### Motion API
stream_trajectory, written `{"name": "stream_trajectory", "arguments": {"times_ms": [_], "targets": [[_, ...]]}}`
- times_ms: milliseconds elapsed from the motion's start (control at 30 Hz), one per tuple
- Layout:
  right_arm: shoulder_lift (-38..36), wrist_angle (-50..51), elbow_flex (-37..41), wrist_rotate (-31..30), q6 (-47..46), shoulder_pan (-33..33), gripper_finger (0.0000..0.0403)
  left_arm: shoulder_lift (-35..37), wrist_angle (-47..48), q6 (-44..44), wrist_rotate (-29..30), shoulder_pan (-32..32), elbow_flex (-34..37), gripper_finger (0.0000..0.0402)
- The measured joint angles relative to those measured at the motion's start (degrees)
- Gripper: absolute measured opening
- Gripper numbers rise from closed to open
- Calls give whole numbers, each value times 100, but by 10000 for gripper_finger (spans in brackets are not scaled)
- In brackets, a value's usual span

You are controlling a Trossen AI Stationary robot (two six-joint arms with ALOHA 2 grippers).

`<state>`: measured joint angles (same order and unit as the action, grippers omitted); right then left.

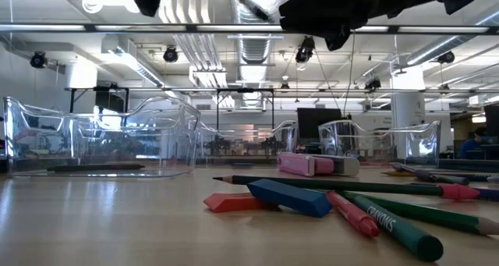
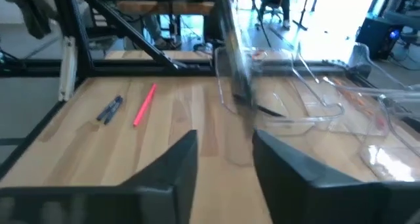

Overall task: Sort crayons/erasers/pens/pencils in bins
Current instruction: Put the black pen into the bottom left transparent bin

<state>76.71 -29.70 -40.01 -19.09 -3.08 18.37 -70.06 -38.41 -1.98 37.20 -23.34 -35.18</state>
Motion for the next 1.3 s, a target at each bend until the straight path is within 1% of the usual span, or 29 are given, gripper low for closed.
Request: {"name": "stream_trajectory", "arguments": {"times_ms": [133, 200, 267, 367, 467, 533, 600, 667, 900, 1000, 1300], "targets": [[-7, 61, 0, -148, 3, 13, 192, 754, 1367, 156, 720, -1, 0, 19], [-7, 133, 0, -194, 0, 4, 204, 1116, 2250, 520, 1045, -8, 0, 19], [-7, 168, 0, -196, -50, 6, 212, 1428, 3162, 1062, 1262, -1, 0, 19], [-11, 218, 0, -190, -141, 11, 214, 1797, 4439, 1990, 1304, -1, 7, 19], [-9, 250, 0, -195, -142, 7, 214, 2074, 5493, 2929, 1300, -2, 7, 19], [-9, 246, 0, -195, -141, 7, 215, 2185, 6069, 3457, 1291, -2, 11, 19], [-9, 248, 0, -195, -141, 9, 215, 2246, 6444, 3834, 1287, -2, 34, 19], [-9, 248, 0, -195, -139, 11, 215, 2274, 6552, 3935, 1287, -2, 119, 19], [-9, 284, 2, -198, -74, 8, 215, 2304, 6549, 3769, 1279, -2, 434, 28], [-9, 287, 2, -199, -71, -2, 215, 2393, 6545, 3767, 1277, -2, 559, 26], [-7, 301, 2, -208, -33, -2, 215, 3198, 6319, 3913, 1259, -2, 1197, 20]]}}
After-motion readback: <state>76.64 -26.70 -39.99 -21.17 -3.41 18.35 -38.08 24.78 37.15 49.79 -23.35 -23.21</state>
